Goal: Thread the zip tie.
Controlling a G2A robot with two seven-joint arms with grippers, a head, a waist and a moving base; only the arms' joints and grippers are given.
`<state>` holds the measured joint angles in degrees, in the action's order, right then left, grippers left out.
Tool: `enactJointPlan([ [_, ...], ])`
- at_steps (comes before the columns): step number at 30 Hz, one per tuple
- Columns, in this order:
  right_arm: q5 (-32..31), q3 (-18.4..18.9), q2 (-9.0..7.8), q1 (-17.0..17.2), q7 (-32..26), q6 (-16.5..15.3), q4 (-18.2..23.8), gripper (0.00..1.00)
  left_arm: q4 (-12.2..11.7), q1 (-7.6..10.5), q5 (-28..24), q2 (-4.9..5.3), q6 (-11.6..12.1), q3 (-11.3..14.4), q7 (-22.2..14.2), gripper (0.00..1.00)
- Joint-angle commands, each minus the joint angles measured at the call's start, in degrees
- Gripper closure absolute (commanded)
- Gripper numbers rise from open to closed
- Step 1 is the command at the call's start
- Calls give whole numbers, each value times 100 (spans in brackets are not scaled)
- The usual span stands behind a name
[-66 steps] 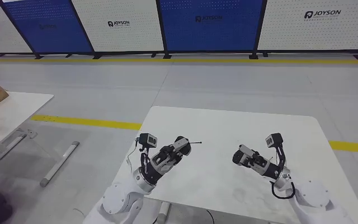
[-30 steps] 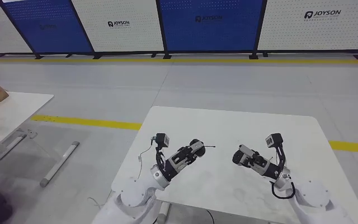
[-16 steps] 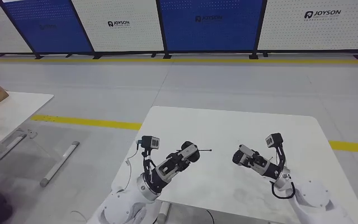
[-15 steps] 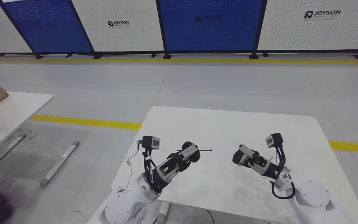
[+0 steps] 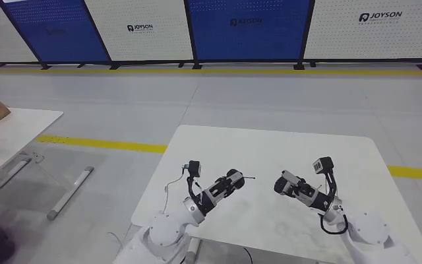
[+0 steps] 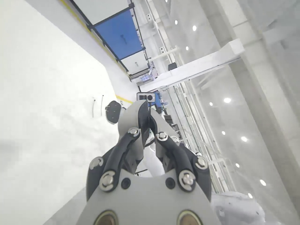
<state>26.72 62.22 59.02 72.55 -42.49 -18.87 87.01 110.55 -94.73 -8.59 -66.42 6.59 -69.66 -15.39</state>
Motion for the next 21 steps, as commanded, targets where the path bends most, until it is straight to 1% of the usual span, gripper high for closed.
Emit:
enactJointPlan([
  [1,0,0,0,0,0,0,0,0,-342,113,16,-16,-77,105,22,100],
  [3,0,0,0,0,0,0,0,0,-571,217,15,-29,-156,185,7,100],
  [6,0,0,0,0,0,0,0,0,-862,316,59,-46,-183,274,71,100],
  [7,0,0,0,0,0,0,0,0,-910,327,64,-51,-179,302,100,100],
  [9,0,0,0,0,0,0,0,0,-990,346,-129,-64,-178,356,28,100],
  [11,0,0,0,0,0,0,0,0,-1013,361,-238,-61,-75,359,-126,100],
  [12,0,0,0,0,0,0,0,0,-989,339,-265,-56,-11,351,-177,100],
  [14,0,0,0,0,0,0,0,0,-870,269,-403,-44,120,310,-300,100],
  [15,0,0,0,0,0,0,0,0,-742,205,-528,-31,270,253,-413,100],
  [18,0,0,0,0,0,0,0,0,-421,-27,-808,11,745,65,-716,100],
  [19,0,0,0,0,0,0,0,0,-296,-139,-916,40,876,-25,-970,100],
  [21,0,0,0,0,0,0,0,0,-123,-297,-1014,84,1013,-198,-1245,100],
])
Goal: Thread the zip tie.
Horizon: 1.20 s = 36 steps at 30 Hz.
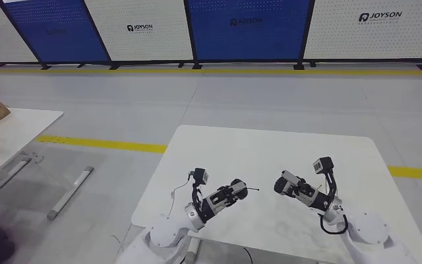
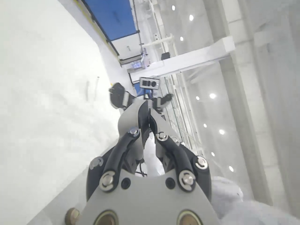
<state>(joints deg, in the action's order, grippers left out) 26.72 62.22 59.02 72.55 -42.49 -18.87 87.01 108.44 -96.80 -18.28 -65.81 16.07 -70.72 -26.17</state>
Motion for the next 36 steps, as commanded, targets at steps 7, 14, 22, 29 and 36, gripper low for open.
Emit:
enactJointPlan([
  [7,0,0,0,0,0,0,0,0,440,-492,258,91,29,-360,-52,100],
  [14,0,0,0,0,0,0,0,0,-57,34,547,-15,-556,367,467,100],
  [22,0,0,0,0,0,0,0,0,-118,99,526,-24,-603,420,462,100],
  [29,-715,60,-28,-32,131,2,120,0,-118,99,526,-24,-603,420,462,100],
  [36,-2200,564,-193,46,13,1070,629,0,-118,99,526,-24,-603,420,462,100],
])
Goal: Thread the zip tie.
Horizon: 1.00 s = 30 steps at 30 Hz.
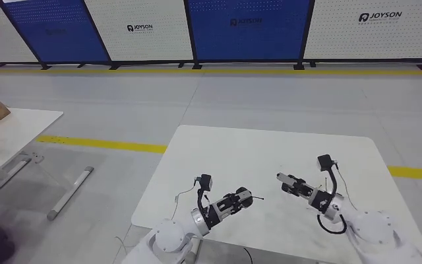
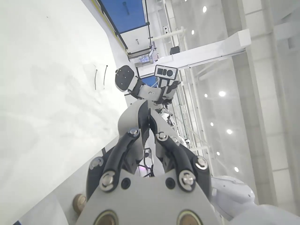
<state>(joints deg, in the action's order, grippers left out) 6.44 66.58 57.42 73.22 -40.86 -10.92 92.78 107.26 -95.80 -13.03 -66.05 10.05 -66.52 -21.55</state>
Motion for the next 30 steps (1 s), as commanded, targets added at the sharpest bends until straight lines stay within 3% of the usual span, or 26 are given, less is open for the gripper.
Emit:
enactJointPlan([
  [1,-220,219,-55,-29,-236,426,122,0,0,0,0,0,0,0,0,100],
  [5,-466,552,-139,-115,-680,978,307,0,0,0,0,0,0,0,0,100],
  [7,-838,594,-179,-218,-970,1413,425,0,0,0,0,0,0,0,0,100],
  [18,-838,594,-179,-218,-970,1413,425,0,0,0,0,0,0,0,0,100],
  [22,-1272,563,-217,-172,-1219,1419,656,0,0,0,0,0,0,0,0,100],
  [25,-1411,887,-295,-166,-1658,2027,870,0,0,0,0,0,0,0,0,100],
  [28,-1776,1134,-384,-368,-2356,2754,979,0,0,0,0,0,0,0,0,100],
  [30,-1941,1206,-419,-536,-2647,3024,1061,0,0,0,0,0,0,0,0,100],
])
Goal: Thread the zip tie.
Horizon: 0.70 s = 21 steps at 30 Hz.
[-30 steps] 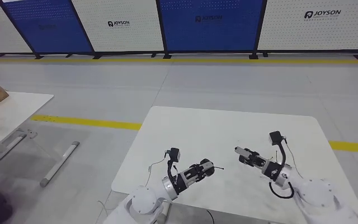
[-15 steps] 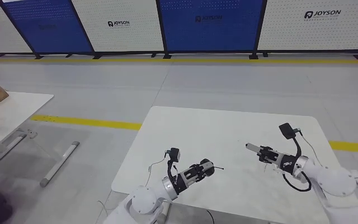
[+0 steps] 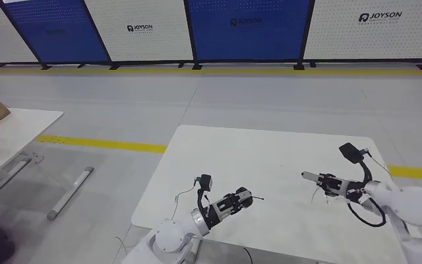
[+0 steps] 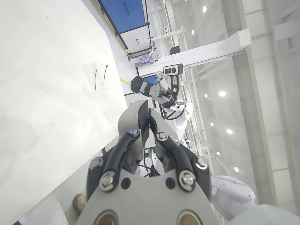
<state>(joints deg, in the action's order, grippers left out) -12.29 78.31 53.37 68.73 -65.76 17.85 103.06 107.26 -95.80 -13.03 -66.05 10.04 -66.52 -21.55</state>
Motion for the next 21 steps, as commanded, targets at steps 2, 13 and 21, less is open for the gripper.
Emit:
enactJointPlan([
  [2,-223,40,-38,-173,-396,163,-84,0,0,0,0,0,0,0,0,100],
  [13,-527,-401,-10,-686,-1264,163,-861,0,0,0,0,0,0,0,0,100],
  [21,-587,-431,-10,-629,-1151,163,-856,0,0,0,0,0,0,0,0,100],
])
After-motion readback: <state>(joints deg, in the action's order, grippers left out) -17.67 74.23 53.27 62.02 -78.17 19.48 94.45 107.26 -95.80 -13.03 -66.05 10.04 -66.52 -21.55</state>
